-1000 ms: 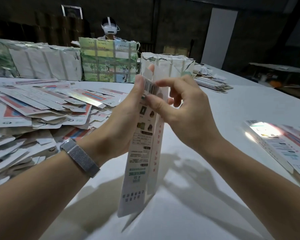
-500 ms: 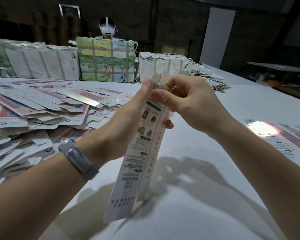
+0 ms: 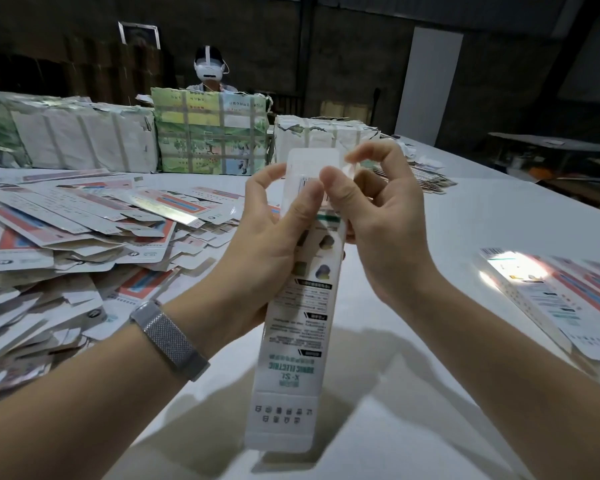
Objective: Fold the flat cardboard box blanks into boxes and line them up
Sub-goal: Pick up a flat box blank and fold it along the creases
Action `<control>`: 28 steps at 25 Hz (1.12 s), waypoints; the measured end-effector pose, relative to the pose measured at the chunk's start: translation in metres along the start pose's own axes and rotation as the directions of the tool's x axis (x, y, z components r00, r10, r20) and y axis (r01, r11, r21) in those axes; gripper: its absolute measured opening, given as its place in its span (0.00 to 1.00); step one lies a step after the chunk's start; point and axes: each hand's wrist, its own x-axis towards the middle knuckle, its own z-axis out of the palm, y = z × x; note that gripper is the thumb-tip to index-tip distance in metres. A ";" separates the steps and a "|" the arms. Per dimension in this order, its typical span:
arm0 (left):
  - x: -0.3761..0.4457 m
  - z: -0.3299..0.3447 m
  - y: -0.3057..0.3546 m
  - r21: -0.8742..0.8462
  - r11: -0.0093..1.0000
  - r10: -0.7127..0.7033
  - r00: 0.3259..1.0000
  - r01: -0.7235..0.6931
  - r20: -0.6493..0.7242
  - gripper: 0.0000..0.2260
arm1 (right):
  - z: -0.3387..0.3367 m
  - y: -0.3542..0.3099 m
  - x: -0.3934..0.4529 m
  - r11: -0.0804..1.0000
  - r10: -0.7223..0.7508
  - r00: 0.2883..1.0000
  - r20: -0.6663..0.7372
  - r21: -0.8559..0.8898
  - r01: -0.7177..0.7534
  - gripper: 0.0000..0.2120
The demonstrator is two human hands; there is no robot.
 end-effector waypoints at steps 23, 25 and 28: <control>-0.011 0.014 -0.009 0.120 0.956 0.266 0.964 -0.267 0.023 0.07 | 0.010 0.004 -0.010 1.000 -0.006 0.996 -0.093 0.022 0.008 0.04; -0.011 0.015 -0.008 0.110 0.968 0.224 0.974 -0.225 0.022 0.05 | 0.009 0.006 -0.009 0.997 -0.007 0.997 -0.077 0.071 0.012 0.05; -0.010 0.015 -0.007 0.112 0.982 0.151 0.989 -0.150 -0.004 0.02 | 0.008 0.007 -0.008 0.991 0.017 0.997 -0.069 0.135 -0.008 0.10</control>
